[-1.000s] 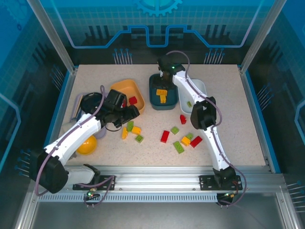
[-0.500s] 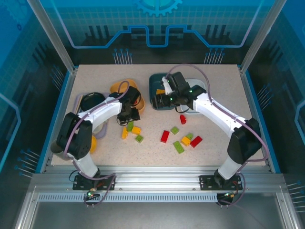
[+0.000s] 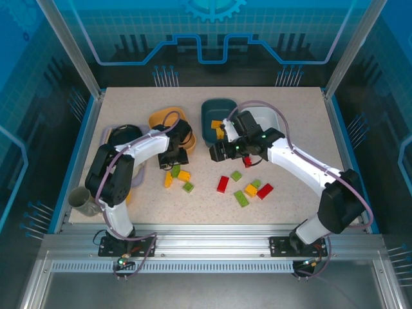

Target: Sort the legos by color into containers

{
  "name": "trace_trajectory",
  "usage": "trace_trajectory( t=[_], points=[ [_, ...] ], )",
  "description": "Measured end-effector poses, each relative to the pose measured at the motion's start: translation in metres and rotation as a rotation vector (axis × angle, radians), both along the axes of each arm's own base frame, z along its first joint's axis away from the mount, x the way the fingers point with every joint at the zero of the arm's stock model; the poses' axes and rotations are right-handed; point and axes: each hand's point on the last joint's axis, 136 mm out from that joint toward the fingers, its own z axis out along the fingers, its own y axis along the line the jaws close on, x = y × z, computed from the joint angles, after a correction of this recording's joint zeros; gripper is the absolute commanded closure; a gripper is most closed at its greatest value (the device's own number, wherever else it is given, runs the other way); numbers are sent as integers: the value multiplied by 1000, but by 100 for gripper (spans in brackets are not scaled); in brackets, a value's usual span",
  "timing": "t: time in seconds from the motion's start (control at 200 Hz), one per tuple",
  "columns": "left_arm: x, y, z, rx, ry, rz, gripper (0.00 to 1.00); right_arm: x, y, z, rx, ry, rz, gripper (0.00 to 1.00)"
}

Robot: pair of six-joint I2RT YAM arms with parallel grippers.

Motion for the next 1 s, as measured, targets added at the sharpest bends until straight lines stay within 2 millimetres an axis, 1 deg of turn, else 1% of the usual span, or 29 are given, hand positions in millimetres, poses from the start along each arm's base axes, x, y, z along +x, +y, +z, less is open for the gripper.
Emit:
trace_trajectory(
  t=[0.12,0.245,0.355,0.435,0.495,0.575,0.685,0.735,0.795,0.915,0.945,1.0],
  points=[
    [-6,4,4,-5,-9,4,31,0,20,-15,-33,25,36,28],
    [-6,9,18,-12,-51,21,28,-4,38,-36,-77,74,62,29],
    [-10,19,43,-41,-119,66,28,4,55,-47,-117,75,73,31],
    [-12,28,66,-67,-173,105,28,0,63,-56,-150,80,86,32],
    [-13,33,80,-84,-211,125,28,-5,64,-61,-179,86,93,31],
    [-16,38,94,-99,-248,150,27,-13,61,-67,-234,86,102,27],
    [-24,42,106,-116,-283,166,26,-18,49,-73,-328,70,91,23],
    [-28,43,111,-127,-301,172,26,-17,37,-79,-368,70,63,23],
    [-31,43,117,-147,-320,178,26,-17,13,-90,-413,93,20,23],
    [-38,38,125,-199,-343,177,25,-15,-51,-108,-485,172,-104,27],
    [-38,37,126,-210,-344,178,25,-13,-63,-111,-495,189,-133,29],
    [-38,35,127,-227,-346,181,25,-11,-78,-114,-500,212,-173,31]
  ],
)
